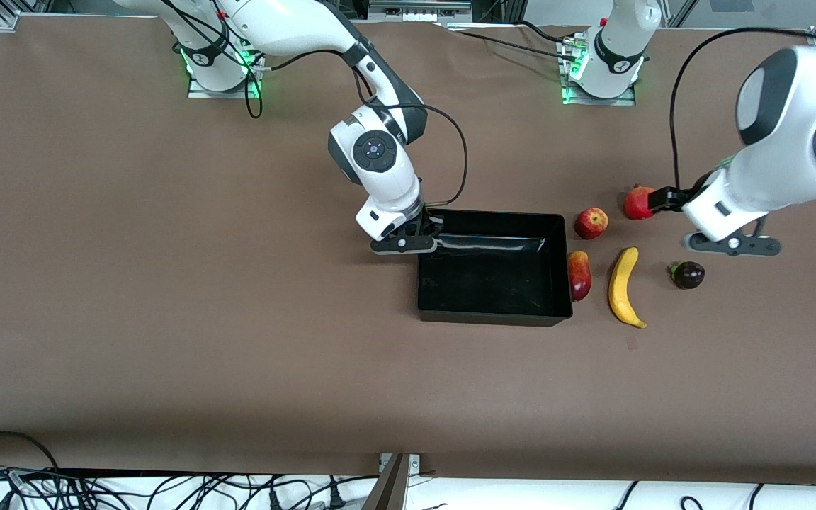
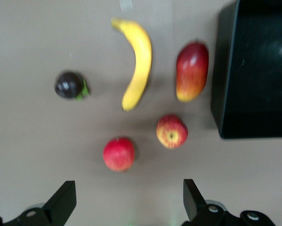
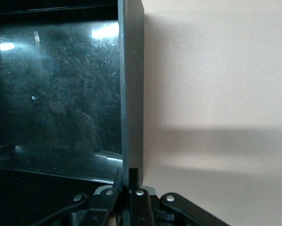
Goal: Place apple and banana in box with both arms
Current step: 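Push the black box with the right gripper toward the fruit, then withdraw the right gripper while the left gripper reaches the red apple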
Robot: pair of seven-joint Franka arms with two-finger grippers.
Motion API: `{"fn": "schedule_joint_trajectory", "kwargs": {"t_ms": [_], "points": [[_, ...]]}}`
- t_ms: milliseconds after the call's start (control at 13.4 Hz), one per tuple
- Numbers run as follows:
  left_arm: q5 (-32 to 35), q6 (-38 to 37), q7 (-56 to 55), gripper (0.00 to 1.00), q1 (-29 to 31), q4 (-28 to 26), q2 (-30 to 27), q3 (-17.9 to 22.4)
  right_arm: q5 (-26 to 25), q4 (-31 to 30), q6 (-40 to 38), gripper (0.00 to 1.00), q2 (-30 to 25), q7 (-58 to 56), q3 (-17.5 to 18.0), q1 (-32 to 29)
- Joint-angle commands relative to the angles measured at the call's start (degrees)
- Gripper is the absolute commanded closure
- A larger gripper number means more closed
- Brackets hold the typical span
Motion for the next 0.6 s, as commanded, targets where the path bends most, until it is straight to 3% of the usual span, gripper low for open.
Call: {"fn": "schedule_joint_trajectory", "kwargs": {"t_ms": [0, 299, 448, 522], "points": [[-0.3, -0.6, 1.2, 0.0, -0.1, -0.6, 1.1, -0.1, 1.3, 1.6, 0.2, 0.0, 0.2, -0.2, -0.3, 0.6], [-3.3, 9.7, 1.2, 0.0, -0.1, -11.9, -1.3, -1.1, 0.7, 1.6, -3.1, 0.0, -4.4, -1.0, -1.7, 0.0], [-3.3, 17.1, 0.6, 0.0, 0.5, -18.0, -2.6, -5.7, 0.6, 1.6, -9.9, 0.0, -8.7, -4.6, -6.7, -0.1], [-3.3, 20.6, 0.6, 0.0, 0.7, -20.6, -2.6, -6.1, 0.6, 1.6, -13.7, 0.0, -10.9, -8.4, -10.1, -0.1]]}}
